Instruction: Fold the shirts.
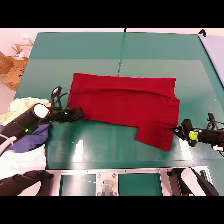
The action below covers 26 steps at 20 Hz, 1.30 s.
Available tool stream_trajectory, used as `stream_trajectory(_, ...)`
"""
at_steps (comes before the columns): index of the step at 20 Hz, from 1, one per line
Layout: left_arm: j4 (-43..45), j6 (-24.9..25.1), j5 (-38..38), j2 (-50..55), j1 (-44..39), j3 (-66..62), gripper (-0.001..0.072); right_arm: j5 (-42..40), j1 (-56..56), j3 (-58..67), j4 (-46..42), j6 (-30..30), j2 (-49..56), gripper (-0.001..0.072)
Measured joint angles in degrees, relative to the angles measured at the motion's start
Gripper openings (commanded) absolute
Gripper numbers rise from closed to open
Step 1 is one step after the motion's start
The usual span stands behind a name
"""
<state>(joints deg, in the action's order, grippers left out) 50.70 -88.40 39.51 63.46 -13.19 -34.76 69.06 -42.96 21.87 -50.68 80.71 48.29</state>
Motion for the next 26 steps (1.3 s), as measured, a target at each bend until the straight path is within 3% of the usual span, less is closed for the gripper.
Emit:
stream_trajectory(8,4.94,1.20,13.81,-0.39,0.44,-8.07,0.0020,4.52,1.92,11.47,-2.43,5.22,-4.33,0.0017)
stream_trajectory(13,10.10,1.33,19.32,5.29,0.46,-21.64,0.0021,0.28,8.28,18.43,2.49,5.73,0.92,0.0017)
stream_trajectory(18,14.23,1.68,21.77,17.05,0.55,-36.50,0.0021,-6.71,15.13,29.66,5.97,5.77,14.95,0.0017)
stream_trajectory(25,16.37,1.99,20.76,37.77,1.07,-57.96,0.0023,-11.32,21.20,52.37,7.04,5.77,42.29,0.0019)
stream_trajectory(26,16.44,2.21,20.00,40.41,1.09,-60.17,0.0089,-11.72,21.92,55.10,7.06,5.64,45.81,0.0050)
